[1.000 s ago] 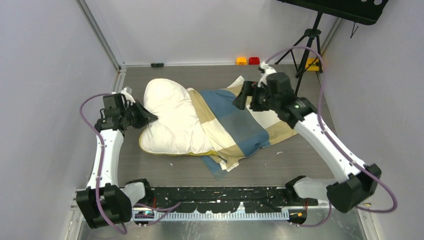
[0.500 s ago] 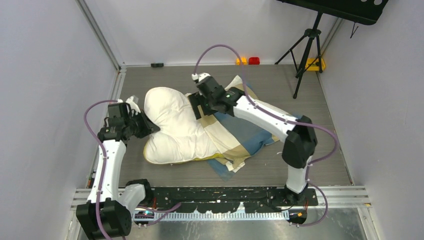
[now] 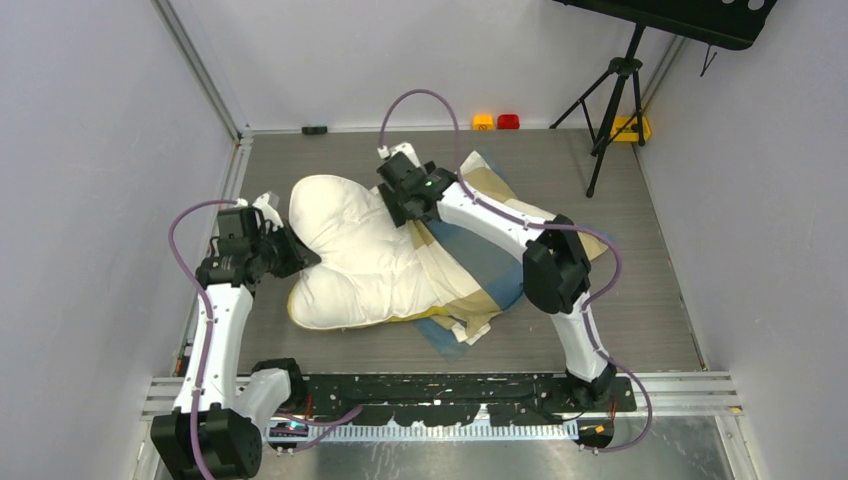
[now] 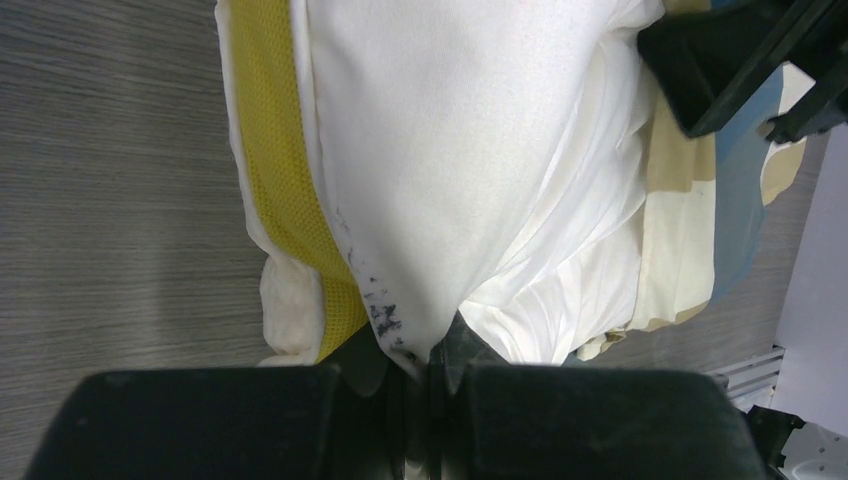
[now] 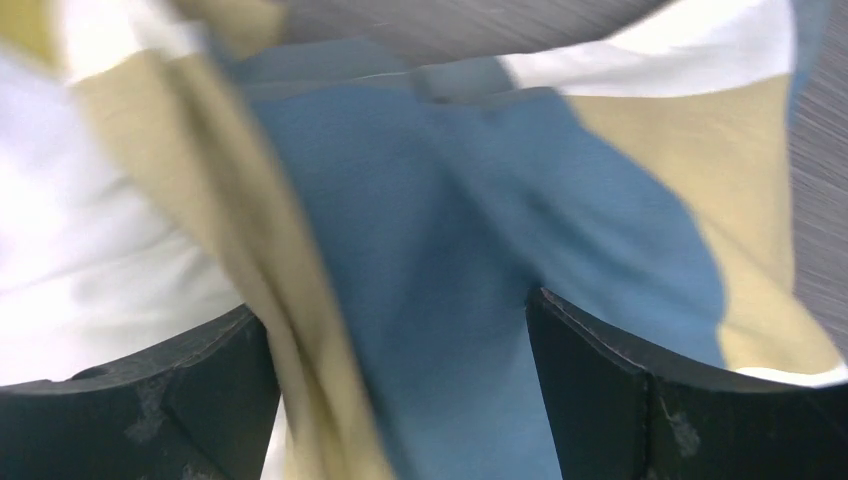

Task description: Remove the pillowcase from the pillow

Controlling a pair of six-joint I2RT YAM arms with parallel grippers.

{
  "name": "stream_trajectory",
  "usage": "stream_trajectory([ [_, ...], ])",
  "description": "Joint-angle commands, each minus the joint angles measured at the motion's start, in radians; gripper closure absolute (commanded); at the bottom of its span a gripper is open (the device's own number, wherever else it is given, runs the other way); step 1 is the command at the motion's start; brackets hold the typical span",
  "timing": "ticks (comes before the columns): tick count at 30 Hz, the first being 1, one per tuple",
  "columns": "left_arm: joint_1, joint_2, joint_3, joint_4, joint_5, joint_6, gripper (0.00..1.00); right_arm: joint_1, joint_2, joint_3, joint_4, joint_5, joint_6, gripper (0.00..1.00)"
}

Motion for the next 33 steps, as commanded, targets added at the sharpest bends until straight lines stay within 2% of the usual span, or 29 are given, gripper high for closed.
stream_trajectory([
  [1,-0.010,-0.036,0.007,0.007,0.011,0.020,1.00,-0.149,-0.013,0.023,0.003,0.080,0.039,0.11],
  [6,-0.010,-0.071,0.030,-0.029,-0.047,0.034,1.00,-0.294,-0.022,-0.045,-0.004,0.245,0.054,0.10],
  [14,-0.010,-0.185,0.040,-0.070,-0.290,0.022,1.00,-0.533,-0.128,-0.221,0.047,0.200,0.120,0.09],
  [21,-0.010,-0.175,0.057,-0.109,-0.397,-0.002,1.00,-0.627,-0.191,-0.246,0.038,0.231,0.114,0.04],
  [25,-0.010,-0.186,0.070,-0.141,-0.544,-0.033,1.00,-0.705,-0.196,-0.239,-0.003,0.244,0.162,0.01],
  [30,-0.010,-0.213,0.071,-0.186,-0.801,-0.127,1.00,-0.755,-0.268,-0.337,0.061,0.201,0.219,0.00],
  [33,-0.010,-0.219,0.056,-0.161,-0.766,-0.130,1.00,-0.757,-0.317,-0.393,0.108,0.153,0.231,0.00],
])
